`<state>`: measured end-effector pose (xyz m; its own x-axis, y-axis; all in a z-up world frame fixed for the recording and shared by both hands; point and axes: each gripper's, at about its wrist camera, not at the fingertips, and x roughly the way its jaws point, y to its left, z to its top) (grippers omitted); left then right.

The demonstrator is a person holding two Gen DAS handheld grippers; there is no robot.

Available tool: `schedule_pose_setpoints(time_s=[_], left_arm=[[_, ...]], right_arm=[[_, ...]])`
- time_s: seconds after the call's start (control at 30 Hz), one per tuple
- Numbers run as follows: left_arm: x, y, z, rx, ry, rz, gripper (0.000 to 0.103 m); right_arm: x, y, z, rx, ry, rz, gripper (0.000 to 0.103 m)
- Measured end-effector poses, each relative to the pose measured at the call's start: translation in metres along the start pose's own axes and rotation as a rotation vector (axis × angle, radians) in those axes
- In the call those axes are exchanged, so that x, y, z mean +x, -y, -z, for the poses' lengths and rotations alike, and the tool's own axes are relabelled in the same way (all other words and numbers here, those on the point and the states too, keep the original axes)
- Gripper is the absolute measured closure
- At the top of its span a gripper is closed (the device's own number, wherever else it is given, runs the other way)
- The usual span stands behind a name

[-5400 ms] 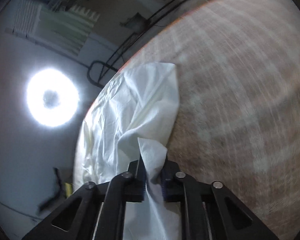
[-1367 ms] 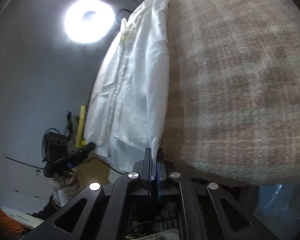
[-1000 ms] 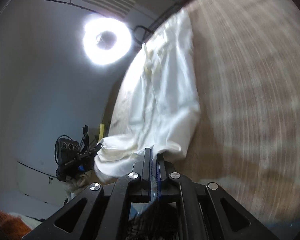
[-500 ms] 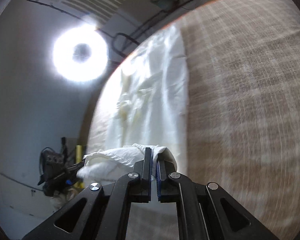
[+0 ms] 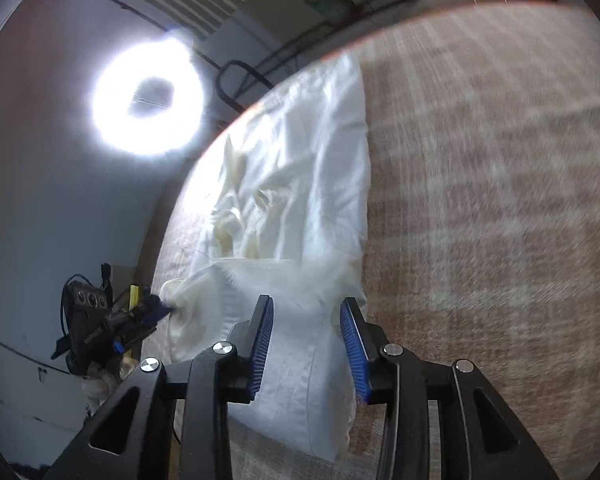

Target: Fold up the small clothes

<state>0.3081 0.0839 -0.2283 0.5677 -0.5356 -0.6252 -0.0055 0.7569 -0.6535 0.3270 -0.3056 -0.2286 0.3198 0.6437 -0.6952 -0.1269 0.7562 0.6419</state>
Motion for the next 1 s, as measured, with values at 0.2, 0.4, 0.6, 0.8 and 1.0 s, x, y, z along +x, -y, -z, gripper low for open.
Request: schedule_pose_setpoints(time_s=[0.2,0.4,0.6,0.8,1.0], left_arm=[[-0.002,-0.001,0.019,0.078,-0.040,-0.066,0.052],[0.019,0.009,0.021,0.128,-0.060,-0.098,0.057],[0.029,0.013,0.018,0.163,-0.098,-0.052,0.098],[0.008,-0.012,0.005,-0.007,-0.048,0.254,0.098],[0.040,-0.043,0.007,-0.066,-0.120,0.175,0.098]], right_arm=[[-0.016,0.000,0.020,-0.051,0.016,0.074,0.064],[-0.006,0.008,0.021,-0.048,0.004,0.091,0.063],[0.011,-0.019,0.020,-0.188,-0.021,0.155,0.066],[0.009,-0.023,0.020,-0.252,-0.058,0.128,0.096],[-0.013,0.002,0.011,-0.119,0.001,-0.170,0.098]])
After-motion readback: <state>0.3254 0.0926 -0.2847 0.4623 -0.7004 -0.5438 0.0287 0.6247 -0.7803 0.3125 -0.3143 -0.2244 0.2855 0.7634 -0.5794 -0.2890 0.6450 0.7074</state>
